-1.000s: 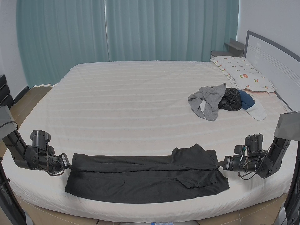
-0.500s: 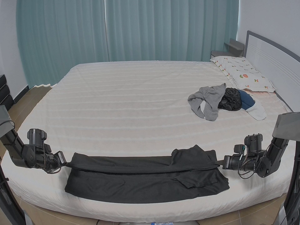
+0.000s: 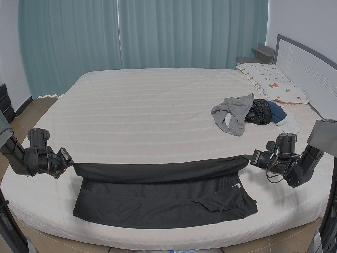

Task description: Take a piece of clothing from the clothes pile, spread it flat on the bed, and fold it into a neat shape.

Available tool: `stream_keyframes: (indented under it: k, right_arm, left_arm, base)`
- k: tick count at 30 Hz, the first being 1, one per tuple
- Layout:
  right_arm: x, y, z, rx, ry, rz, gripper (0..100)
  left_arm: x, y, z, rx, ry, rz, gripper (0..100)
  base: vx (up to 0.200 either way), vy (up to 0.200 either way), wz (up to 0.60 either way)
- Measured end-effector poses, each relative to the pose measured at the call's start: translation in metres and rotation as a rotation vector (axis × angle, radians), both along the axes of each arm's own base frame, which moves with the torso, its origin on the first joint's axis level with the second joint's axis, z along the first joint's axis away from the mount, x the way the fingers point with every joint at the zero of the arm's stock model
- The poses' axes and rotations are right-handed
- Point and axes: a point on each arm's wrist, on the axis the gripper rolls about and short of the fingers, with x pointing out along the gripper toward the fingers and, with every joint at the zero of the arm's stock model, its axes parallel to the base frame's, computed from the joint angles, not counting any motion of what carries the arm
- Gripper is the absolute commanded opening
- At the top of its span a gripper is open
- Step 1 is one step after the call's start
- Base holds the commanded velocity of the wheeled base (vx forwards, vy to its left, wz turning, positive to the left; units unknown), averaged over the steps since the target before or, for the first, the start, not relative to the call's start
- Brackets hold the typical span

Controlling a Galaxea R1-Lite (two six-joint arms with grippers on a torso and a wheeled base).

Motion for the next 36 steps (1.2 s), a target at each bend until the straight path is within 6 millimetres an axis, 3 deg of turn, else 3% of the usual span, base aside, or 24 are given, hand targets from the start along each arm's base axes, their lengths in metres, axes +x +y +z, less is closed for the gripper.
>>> stream_keyframes:
  k: [7,16,28,36]
  right_arm:
    - [0.040,0.006,0.010,-0.006,-0.105,-0.058,0]
    - [0.067,0.012,0.003,-0.004,-0.160,-0.072,0]
    - [0.075,0.018,-0.012,-0.005,-0.151,-0.060,0]
    - [0.079,0.017,-0.006,0.000,-0.176,-0.064,0]
  left_arm:
    - [0.036,-0.009,0.021,-0.077,-0.102,0.032,0]
    - [0.064,-0.010,0.027,-0.175,-0.159,0.091,0]
    - [0.064,0.002,0.026,-0.174,-0.177,0.119,0]
    - [0.061,0.005,0.020,-0.175,-0.150,0.120,0]
  base:
    - [0.000,0.000,0.00]
    - [0.000,0.000,0.00]
    - [0.000,0.000,0.00]
    - [0.000,0.000,0.00]
